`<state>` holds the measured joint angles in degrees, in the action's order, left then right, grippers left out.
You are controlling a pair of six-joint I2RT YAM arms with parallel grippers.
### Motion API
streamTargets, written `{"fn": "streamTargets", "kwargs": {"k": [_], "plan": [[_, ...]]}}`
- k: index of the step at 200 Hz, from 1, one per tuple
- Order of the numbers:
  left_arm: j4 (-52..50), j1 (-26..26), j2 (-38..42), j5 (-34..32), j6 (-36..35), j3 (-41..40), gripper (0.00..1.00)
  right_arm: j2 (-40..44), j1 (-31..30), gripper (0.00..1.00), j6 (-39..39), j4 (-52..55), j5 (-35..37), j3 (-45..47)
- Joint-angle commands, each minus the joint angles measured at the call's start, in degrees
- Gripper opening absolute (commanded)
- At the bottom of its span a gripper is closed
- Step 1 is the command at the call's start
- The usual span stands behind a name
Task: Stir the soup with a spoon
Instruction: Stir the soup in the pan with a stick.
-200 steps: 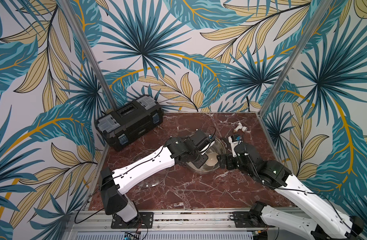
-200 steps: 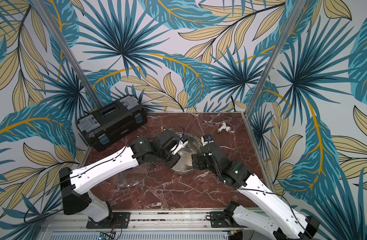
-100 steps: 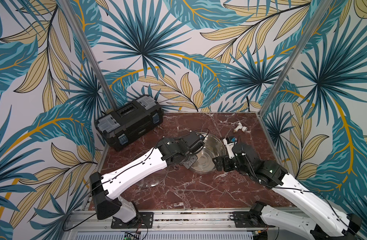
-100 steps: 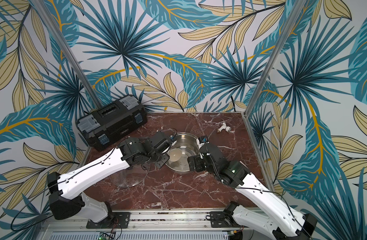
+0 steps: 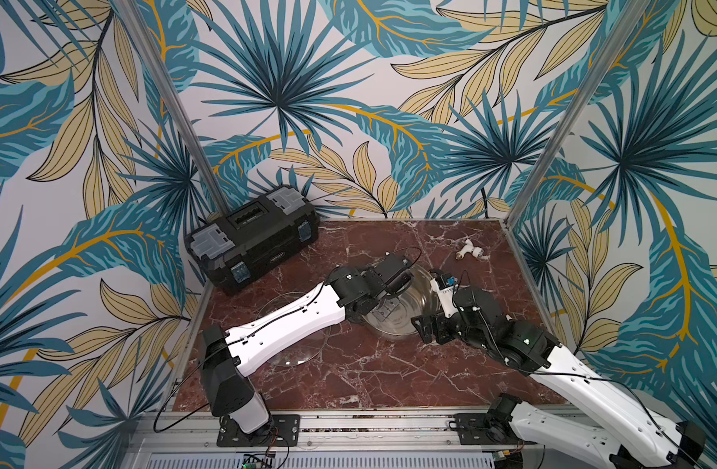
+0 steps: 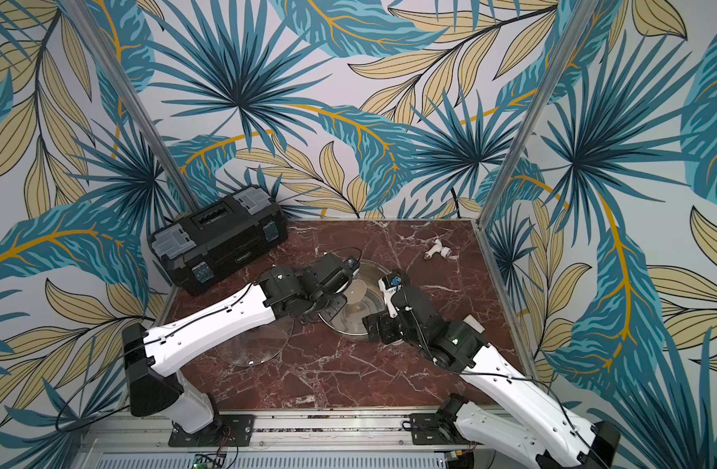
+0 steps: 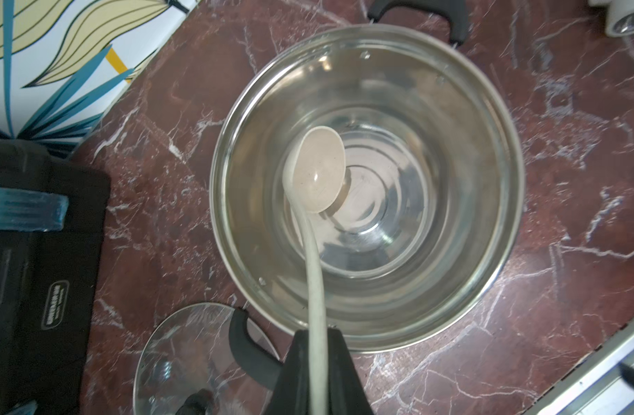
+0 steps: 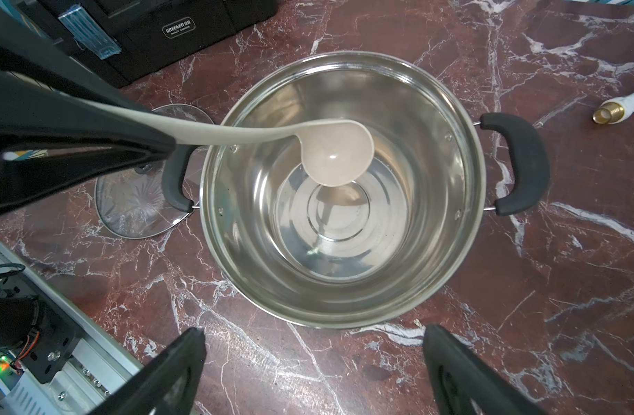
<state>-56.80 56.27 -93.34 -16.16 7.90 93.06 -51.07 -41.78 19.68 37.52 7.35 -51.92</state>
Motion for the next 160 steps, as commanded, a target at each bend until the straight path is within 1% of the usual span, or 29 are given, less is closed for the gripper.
{"fn": "streamTargets", "kwargs": {"k": [1, 20, 33, 35, 39, 94, 123, 126, 135, 160], "plan": [[5.7, 0.1, 0.3, 5.5, -0.5, 3.7, 0.00, 1.8, -0.1, 1.00, -1.1, -0.5, 1.8, 1.6], [5.6, 0.1, 0.3, 9.2, -0.3, 4.0, 0.00, 3.1, -0.1, 1.00, -0.8, 0.0, 2.9, 1.9], [4.0, 0.0, 0.4, 9.7, 0.2, 4.3, 0.00, 3.7, -0.1, 0.99, -0.8, 0.5, 3.7, 1.7], [3.7, 0.0, 0.4, 11.0, 0.3, 4.3, 0.00, 3.8, -0.1, 1.00, -0.8, 0.6, 3.7, 1.7], [3.1, 0.1, 0.5, 11.6, 0.4, 4.3, 0.00, 3.9, -0.1, 1.00, -0.8, 0.8, 3.8, 1.7], [-4.3, 0.1, 5.1, 13.1, 2.1, 0.5, 0.00, 4.1, -0.1, 1.00, -0.8, 1.4, 3.5, 0.3], [-8.8, 0.0, 6.7, 10.5, 2.6, 0.6, 0.00, 3.4, -0.1, 0.99, -0.4, 0.9, 3.1, 0.4], [-9.2, 0.1, 6.8, 8.5, 2.6, 0.7, 0.00, 3.3, -0.1, 0.99, -0.4, 0.8, 3.0, 0.4], [-10.0, 0.0, 7.0, 6.2, 2.6, 0.8, 0.00, 3.1, -0.1, 0.99, -0.2, 0.6, 2.8, 0.4], [-12.7, -0.2, 6.7, 1.7, 2.3, 1.8, 0.00, 2.9, -0.1, 1.00, 0.1, 0.5, 2.8, 0.4]]}}
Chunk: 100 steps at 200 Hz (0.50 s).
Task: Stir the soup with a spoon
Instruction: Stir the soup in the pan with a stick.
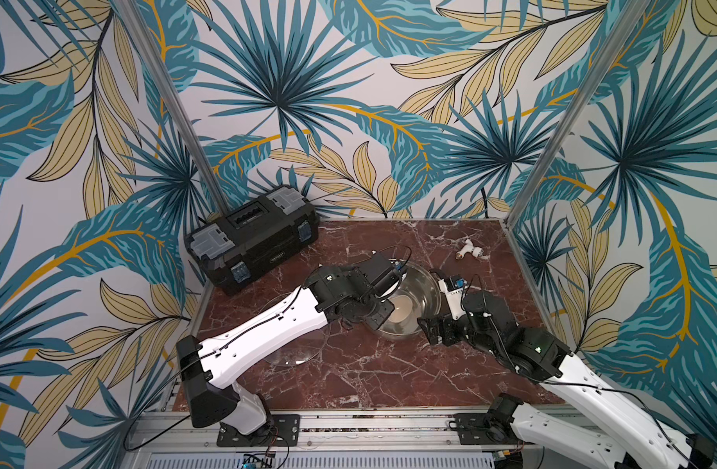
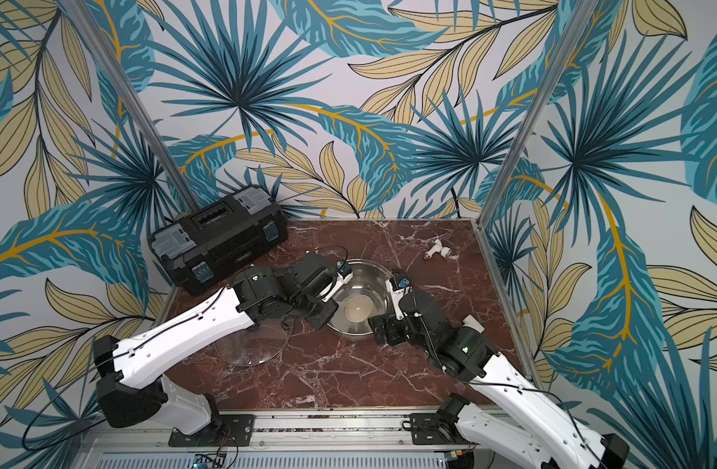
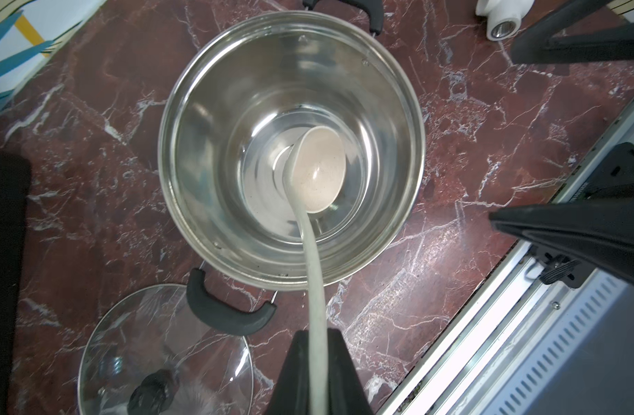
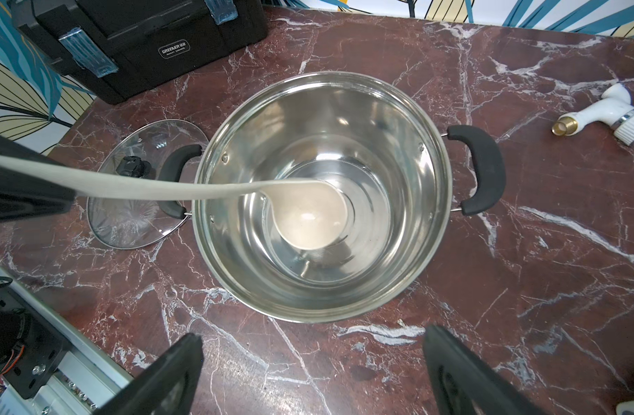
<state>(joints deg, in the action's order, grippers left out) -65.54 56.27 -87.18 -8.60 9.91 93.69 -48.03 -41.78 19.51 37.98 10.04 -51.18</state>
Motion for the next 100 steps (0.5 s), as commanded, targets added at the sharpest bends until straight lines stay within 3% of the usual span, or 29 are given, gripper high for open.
{"fn": "streamTargets", "kwargs": {"k": [1, 53, 100], "plan": [[-4.0, -0.2, 0.4, -6.0, 0.3, 1.2, 0.00, -0.1, -0.1, 1.00, 0.3, 0.0, 0.1, -0.3], [-4.0, -0.7, -2.5, -12.3, -1.3, 4.4, 0.00, 0.4, -0.1, 0.99, 0.5, 0.5, 0.9, -0.1], [5.4, -0.6, -4.6, -13.5, -1.3, 4.3, 0.00, 0.5, -0.1, 0.99, 0.6, 0.3, 1.3, 0.6]]}}
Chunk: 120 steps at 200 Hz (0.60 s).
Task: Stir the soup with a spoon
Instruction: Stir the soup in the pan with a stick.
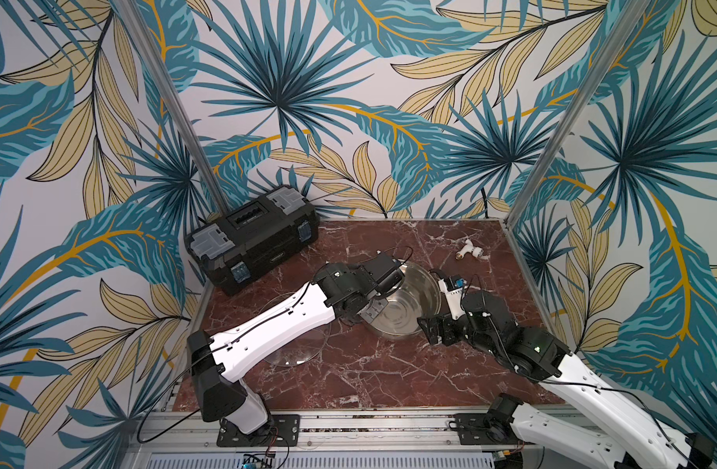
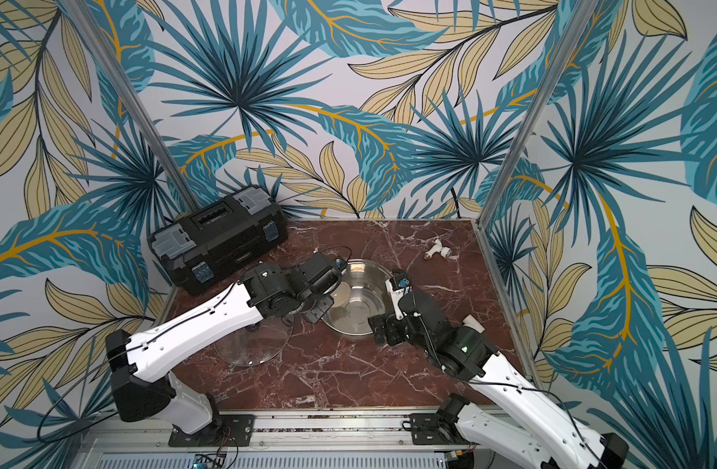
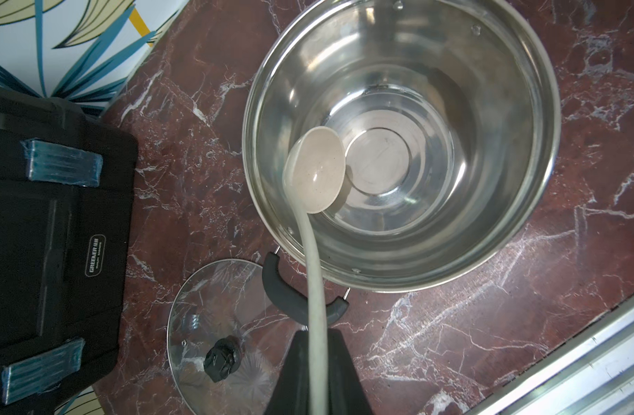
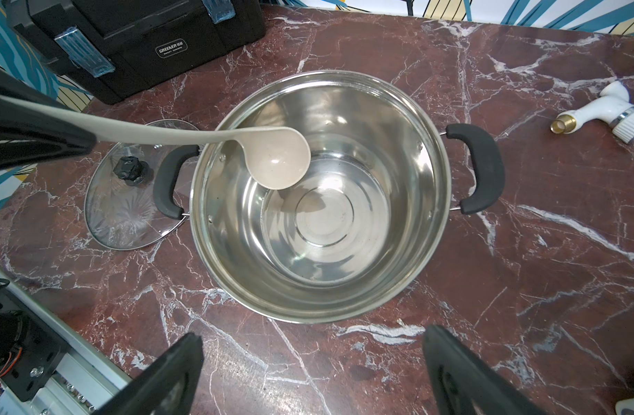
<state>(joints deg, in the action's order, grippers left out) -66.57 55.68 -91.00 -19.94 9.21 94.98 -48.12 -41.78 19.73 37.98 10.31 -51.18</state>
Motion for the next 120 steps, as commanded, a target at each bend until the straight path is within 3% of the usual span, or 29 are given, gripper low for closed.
{"fn": "streamTargets", "kwargs": {"k": [1, 46, 120], "plan": [[6.8, 0.0, -0.8, -2.2, -0.6, 3.0, 0.00, 0.6, -0.1, 1.00, 0.4, 0.4, 1.1, 0.6], [15.0, 0.0, -2.5, 3.8, -0.4, 2.4, 0.00, 0.7, -0.1, 1.00, 0.1, 1.1, 1.0, 0.6], [13.6, 0.6, -3.1, 18.0, 1.8, 2.5, 0.00, 1.6, -0.1, 0.99, 0.1, 1.6, 1.7, 0.6]]}}
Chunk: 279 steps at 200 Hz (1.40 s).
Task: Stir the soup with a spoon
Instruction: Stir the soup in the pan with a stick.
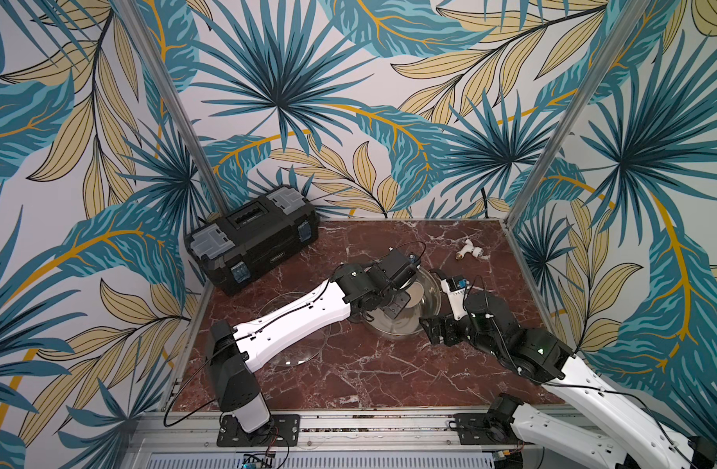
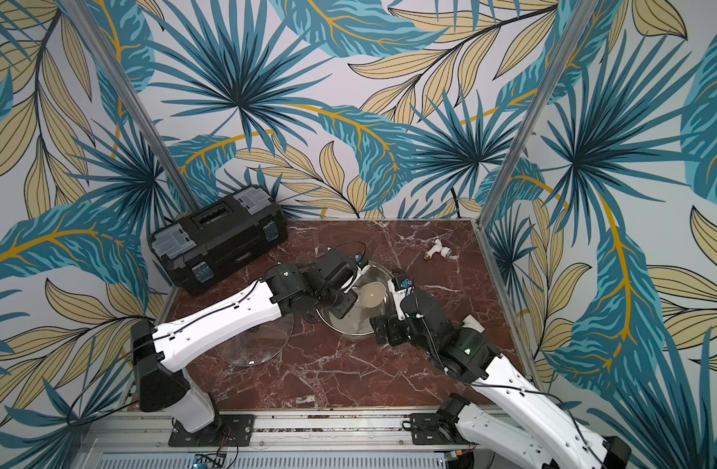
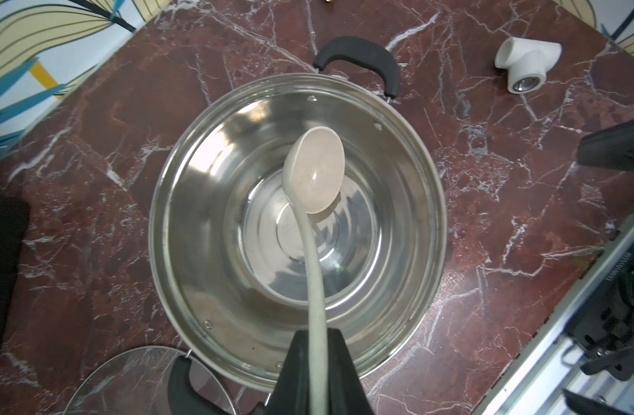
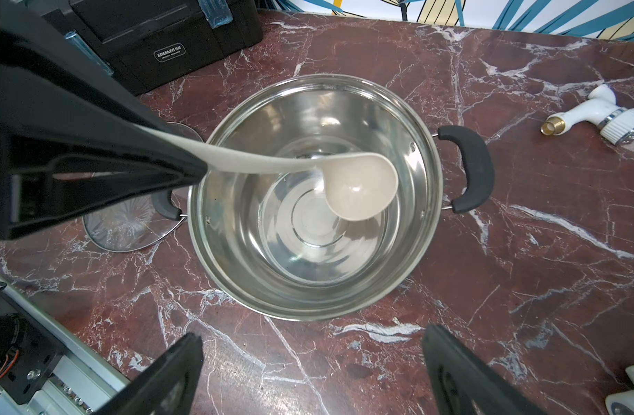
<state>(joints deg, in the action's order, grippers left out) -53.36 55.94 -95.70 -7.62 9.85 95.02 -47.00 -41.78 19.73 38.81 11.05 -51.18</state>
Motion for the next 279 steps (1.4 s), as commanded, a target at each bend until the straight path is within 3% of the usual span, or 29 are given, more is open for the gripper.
{"fn": "streamTargets", "kwargs": {"k": [1, 42, 105, 173, 214, 279], "plan": [[0.4, 0.4, 1.6, 5.8, 1.3, 2.5, 0.00, 0.5, -0.1, 1.00, 0.1, 0.7, 0.9, 0.6], [-4.6, 0.5, 5.3, 7.0, 2.2, -1.2, 0.00, 0.2, -0.1, 1.00, 0.2, 0.4, 0.6, 0.3], [-16.7, -0.4, 7.5, 1.9, 3.0, -0.5, 0.00, -0.5, -0.1, 0.99, 0.7, -0.3, -0.1, 0.4], [-21.0, -1.8, 5.4, -9.8, 1.6, 3.9, 0.00, -0.4, -0.1, 0.99, 1.0, -0.5, -0.5, 0.9], [-13.4, -1.8, 5.5, -14.3, -0.4, 1.3, 0.00, 0.7, -0.1, 1.00, 1.1, -0.2, 0.2, 1.5], [-0.3, 0.3, 5.4, -10.6, -1.4, -2.3, 0.00, 1.5, -0.1, 0.99, 1.1, 0.8, 0.9, 1.1]]}}
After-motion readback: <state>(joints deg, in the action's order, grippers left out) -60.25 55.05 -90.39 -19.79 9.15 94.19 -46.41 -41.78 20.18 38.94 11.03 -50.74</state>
